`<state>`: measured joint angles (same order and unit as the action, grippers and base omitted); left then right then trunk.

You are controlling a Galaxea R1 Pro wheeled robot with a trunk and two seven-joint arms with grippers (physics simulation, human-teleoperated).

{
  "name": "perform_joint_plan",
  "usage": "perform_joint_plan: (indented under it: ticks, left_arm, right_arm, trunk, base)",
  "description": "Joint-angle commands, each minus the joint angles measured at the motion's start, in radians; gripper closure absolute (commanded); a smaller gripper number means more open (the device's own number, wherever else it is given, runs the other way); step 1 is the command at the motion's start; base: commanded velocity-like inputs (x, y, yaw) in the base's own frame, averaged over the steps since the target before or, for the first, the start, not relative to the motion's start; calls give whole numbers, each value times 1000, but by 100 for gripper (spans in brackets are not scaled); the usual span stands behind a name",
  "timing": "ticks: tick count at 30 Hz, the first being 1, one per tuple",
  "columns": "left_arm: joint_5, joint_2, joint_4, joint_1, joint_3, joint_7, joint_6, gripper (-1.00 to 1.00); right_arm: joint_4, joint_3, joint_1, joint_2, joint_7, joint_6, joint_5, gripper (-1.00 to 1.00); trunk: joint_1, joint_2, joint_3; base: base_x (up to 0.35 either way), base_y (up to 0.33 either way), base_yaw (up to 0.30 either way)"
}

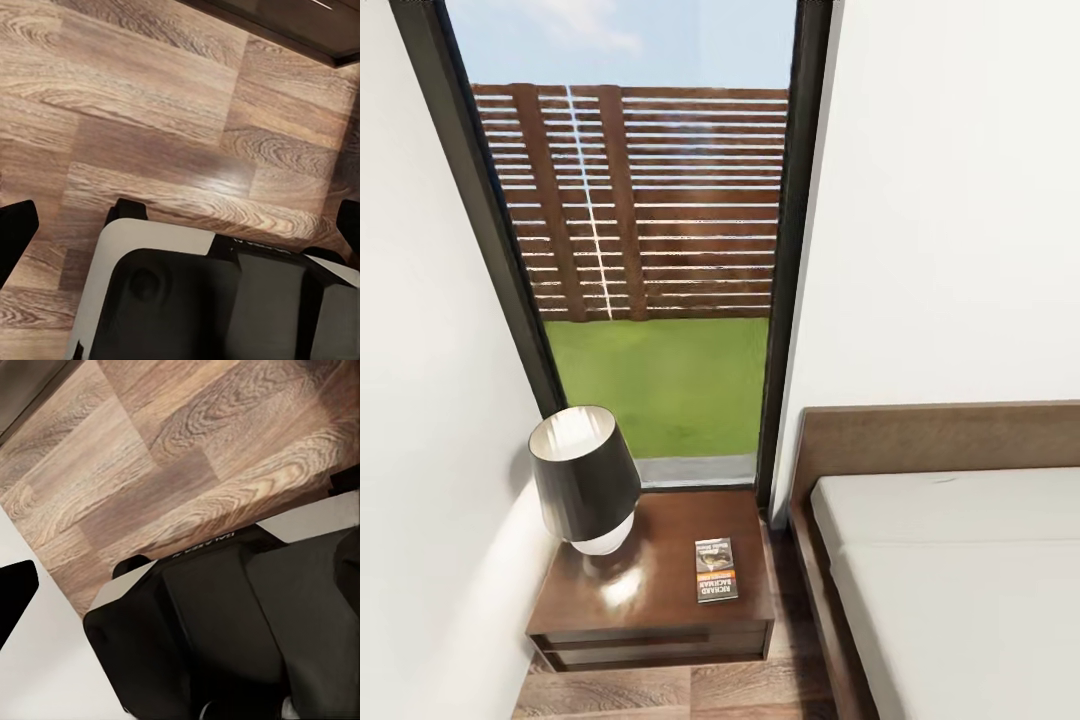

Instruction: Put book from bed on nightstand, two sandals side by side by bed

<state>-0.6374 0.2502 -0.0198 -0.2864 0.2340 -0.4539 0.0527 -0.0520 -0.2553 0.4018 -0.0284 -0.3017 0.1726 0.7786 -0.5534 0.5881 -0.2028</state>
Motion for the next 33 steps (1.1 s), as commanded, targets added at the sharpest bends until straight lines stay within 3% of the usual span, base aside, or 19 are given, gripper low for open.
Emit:
perform_joint_plan:
  ticks: [1, 6, 19, 33]
  left_arm:
    - [-5, 0, 1, -1, 8, -2, 5, -100]
    - [-5, -1, 1, -1, 8, 7, 5, -100]
    - [-5, -12, 1, 0, 10, 61, 2, -100]
    - [-7, -32, 1, 0, 10, 142, -7, -100]
  right_arm:
    - [-3, -8, 0, -1, -2, 2, 11, -100]
    - [-3, -8, -6, -9, 26, 2, 10, -100]
    - [-2, -8, -29, -18, 166, 3, 12, -100]
    - [-2, -10, -31, -13, 194, 4, 13, -100]
  trunk:
    - [4, -6, 2]
    - [23, -41, 17]
    - [23, -41, 17]
    - [23, -41, 17]
  base:
    - [0, 0, 0]
    - [0, 0, 0]
    - [0, 0, 0]
    - [0, 0, 0]
